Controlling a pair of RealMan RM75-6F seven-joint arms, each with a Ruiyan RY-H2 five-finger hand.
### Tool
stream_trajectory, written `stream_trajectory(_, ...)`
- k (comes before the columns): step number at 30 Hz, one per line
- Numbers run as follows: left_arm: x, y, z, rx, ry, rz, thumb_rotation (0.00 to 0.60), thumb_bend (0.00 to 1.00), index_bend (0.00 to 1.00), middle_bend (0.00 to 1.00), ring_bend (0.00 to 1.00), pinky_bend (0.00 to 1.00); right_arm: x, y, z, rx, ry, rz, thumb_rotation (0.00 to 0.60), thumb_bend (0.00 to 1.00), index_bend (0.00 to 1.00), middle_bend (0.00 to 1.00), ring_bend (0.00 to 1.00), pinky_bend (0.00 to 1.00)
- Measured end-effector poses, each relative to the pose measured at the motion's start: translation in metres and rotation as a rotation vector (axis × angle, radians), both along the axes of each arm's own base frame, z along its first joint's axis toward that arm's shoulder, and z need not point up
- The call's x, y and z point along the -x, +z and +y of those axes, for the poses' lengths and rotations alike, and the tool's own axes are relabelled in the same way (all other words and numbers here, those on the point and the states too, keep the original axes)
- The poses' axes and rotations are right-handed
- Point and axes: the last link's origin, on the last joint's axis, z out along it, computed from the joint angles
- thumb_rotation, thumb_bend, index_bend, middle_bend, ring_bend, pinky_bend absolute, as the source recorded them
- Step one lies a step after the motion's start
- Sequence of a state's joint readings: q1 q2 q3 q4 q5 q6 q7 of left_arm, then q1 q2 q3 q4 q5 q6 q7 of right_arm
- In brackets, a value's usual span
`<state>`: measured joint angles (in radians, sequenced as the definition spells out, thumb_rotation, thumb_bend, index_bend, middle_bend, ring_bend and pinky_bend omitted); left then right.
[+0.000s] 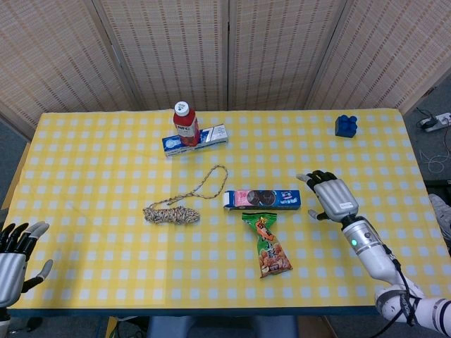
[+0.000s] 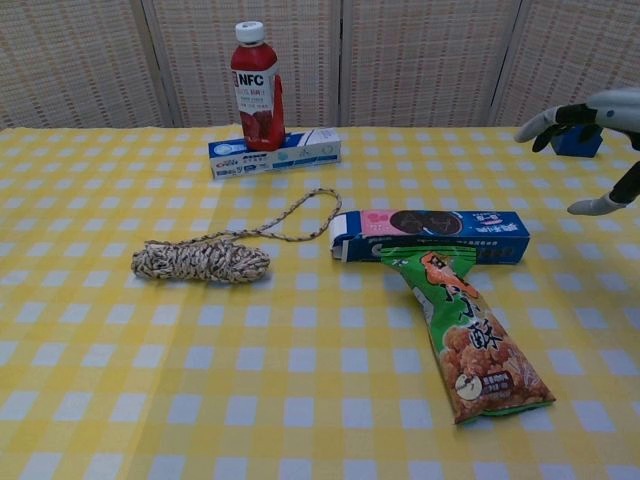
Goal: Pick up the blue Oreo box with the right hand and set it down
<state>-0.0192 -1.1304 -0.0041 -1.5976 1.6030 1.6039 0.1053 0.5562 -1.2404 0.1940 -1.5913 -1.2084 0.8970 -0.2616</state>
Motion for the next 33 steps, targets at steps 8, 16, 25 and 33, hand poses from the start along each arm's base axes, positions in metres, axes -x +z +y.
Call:
stream_trajectory(8,-0.001,0.0,0.001,0.002,0.001,0.001,0.6,0.33,0.2,0.19,0.11,0.05,-0.005,-0.034,-0.028,-0.057,-0.044,0.032,0.6,0.18,0.19,0.23,0.13,0.19)
stream_trajectory(16,0.003,0.0,0.0,0.003,0.013,0.007,0.6,0.33,0.2,0.19,0.11,0.05,-0.002,-0.066,-0.041,-0.102,-0.096,0.067,0.6,0.19,0.21,0.24,0.13,0.19)
stream_trajectory(25,0.006,0.0,0.001,0.007,0.022,0.012,0.6,0.33,0.2,0.19,0.11,0.05,-0.001,-0.088,-0.049,-0.107,-0.116,0.086,0.6,0.27,0.31,0.27,0.14,0.19)
stream_trajectory(33,0.008,0.0,0.0,0.006,0.026,0.012,0.6,0.33,0.2,0.19,0.11,0.05,-0.009,-0.089,-0.049,-0.086,-0.098,0.067,0.6,0.29,0.37,0.31,0.17,0.19)
